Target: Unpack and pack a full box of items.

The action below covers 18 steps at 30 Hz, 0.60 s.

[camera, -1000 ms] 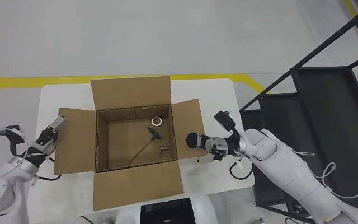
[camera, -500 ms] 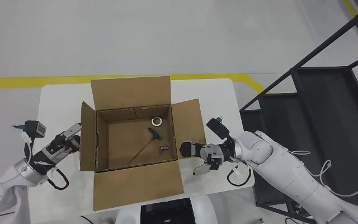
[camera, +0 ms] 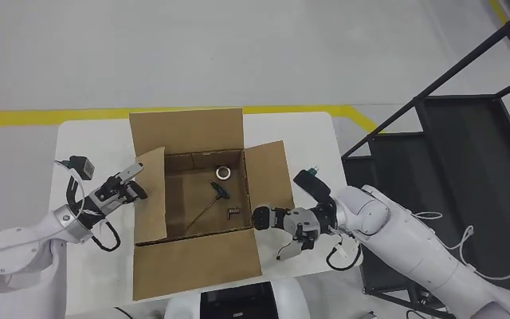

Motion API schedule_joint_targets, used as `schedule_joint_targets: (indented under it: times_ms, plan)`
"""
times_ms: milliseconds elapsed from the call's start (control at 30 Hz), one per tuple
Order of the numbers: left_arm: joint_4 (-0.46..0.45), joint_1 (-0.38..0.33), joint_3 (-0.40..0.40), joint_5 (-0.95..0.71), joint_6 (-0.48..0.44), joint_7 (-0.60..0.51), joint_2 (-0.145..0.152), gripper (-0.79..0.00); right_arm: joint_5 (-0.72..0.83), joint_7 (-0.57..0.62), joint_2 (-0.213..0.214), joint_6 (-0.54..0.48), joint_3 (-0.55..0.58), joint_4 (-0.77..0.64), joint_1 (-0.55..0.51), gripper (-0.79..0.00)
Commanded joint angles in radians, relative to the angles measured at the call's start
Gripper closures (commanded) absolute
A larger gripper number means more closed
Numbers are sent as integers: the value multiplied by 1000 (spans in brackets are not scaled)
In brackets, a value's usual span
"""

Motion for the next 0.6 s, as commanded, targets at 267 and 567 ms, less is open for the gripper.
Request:
schedule_joint_targets:
  times_ms: [267, 567]
  plan:
    - [0, 1, -1, 0, 0, -1, 0, -785, 11, 0, 17, 0, 149, -27, -85, -785]
    - [-34, 4, 10, -7, -22, 138, -6, -785, 11, 0, 17, 0, 149, -27, -85, -785]
